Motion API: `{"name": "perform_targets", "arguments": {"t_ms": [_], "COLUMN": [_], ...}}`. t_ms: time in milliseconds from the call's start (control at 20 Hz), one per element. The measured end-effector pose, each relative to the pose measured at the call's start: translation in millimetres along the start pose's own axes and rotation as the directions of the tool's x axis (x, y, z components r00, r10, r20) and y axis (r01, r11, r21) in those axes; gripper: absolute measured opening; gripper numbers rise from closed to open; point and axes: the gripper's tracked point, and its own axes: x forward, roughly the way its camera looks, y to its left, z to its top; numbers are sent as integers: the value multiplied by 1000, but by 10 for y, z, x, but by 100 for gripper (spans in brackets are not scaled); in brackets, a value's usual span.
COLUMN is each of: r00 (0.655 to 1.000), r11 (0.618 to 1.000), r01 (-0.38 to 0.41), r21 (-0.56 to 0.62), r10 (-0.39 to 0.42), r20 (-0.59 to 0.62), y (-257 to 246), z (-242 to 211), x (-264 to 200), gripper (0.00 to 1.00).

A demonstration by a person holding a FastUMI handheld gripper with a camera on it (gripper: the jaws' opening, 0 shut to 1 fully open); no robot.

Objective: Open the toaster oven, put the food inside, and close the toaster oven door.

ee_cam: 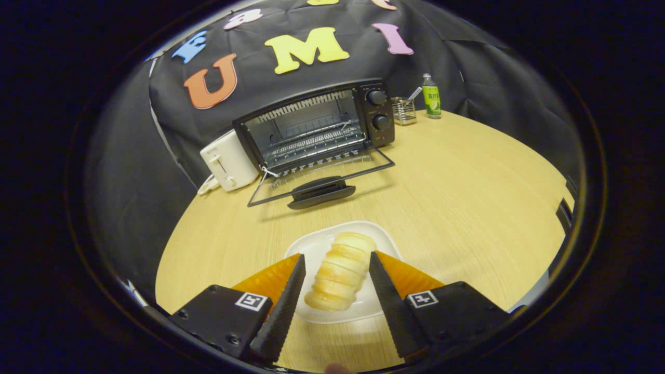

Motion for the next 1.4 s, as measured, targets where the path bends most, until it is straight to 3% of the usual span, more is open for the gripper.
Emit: {"name": "perform_targets", "arguments": {"t_ms": [150, 250, 350, 500, 600, 1050, 1400], "r00": [997, 997, 998, 998, 999, 984, 958], "r11": [999, 999, 1000, 999, 999, 987, 946], "r01": [21, 29, 24, -13, -31, -139, -252], "r21": [39, 32, 9, 33, 28, 84, 204], "r10": [-18, -27, -23, 15, 32, 128, 213], "r20": [-80, -68, -65, -54, -27, 124, 194], "y": [-74, -96, -76, -50, -35, 111, 273], "z": [-184, -155, -169, -163, -100, 584, 1290], "x": [102, 141, 131, 116, 71, -232, -26], "gripper": [80, 80, 72, 49, 44, 41, 40]}}
